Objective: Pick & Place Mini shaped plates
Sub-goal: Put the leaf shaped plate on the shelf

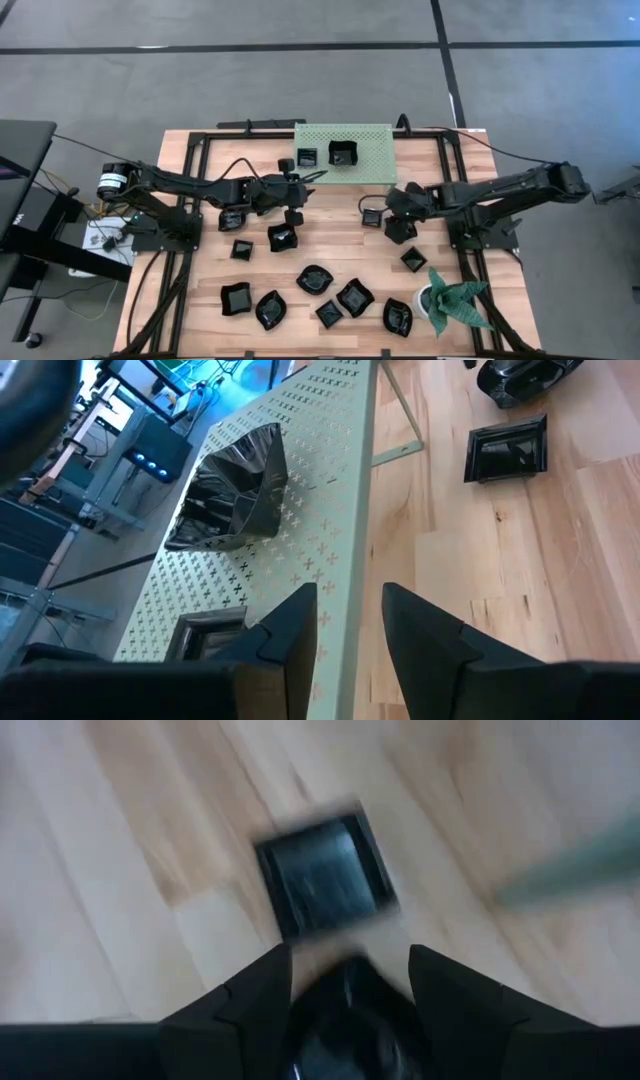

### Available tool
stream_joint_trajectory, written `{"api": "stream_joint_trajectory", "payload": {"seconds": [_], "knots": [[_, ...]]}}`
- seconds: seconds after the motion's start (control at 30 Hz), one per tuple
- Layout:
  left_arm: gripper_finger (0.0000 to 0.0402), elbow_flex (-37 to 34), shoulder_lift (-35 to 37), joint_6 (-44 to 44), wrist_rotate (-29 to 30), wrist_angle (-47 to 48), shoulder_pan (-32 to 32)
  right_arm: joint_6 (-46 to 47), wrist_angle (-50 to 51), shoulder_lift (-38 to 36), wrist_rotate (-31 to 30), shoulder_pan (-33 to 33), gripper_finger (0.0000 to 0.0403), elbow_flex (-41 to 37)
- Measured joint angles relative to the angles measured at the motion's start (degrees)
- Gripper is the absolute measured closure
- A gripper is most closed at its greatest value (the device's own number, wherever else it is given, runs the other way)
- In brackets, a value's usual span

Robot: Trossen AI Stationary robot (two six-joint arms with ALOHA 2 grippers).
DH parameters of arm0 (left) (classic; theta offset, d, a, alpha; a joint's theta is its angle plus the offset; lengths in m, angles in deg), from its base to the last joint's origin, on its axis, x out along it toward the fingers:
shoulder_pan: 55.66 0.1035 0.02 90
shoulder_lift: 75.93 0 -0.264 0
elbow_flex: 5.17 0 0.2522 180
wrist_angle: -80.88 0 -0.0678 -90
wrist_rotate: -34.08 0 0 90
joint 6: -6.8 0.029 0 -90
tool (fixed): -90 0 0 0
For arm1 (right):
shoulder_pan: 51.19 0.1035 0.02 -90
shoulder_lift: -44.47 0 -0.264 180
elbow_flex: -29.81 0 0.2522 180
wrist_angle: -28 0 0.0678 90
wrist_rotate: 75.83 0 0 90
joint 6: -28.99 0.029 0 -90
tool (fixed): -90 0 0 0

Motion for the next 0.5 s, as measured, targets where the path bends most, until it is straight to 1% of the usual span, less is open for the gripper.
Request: {"api": "stream_joint_trajectory", "payload": {"seconds": [0.1,0.23,0.37,0.5], "knots": [[0.0284,0.0,0.0,0.0,0.0,0.0,0.0,4.0,2.2,1.0,0.2,0.0,0.0211,0.0],[0.0284,0.0,0.0,-0.8,0.0,0.0,0.0,6.7,2.3,2.5,2.9,0.6,0.0216,0.1],[0.0284,0.0,0.0,-1.4,0.0,0.1,0.0,7.2,1.3,5.1,4.9,3.1,0.0220,0.0],[0.0284,0.0,0.0,-1.4,0.0,0.1,0.0,10.4,0.0,9.0,5.4,6.8,0.0222,0.0]]}}
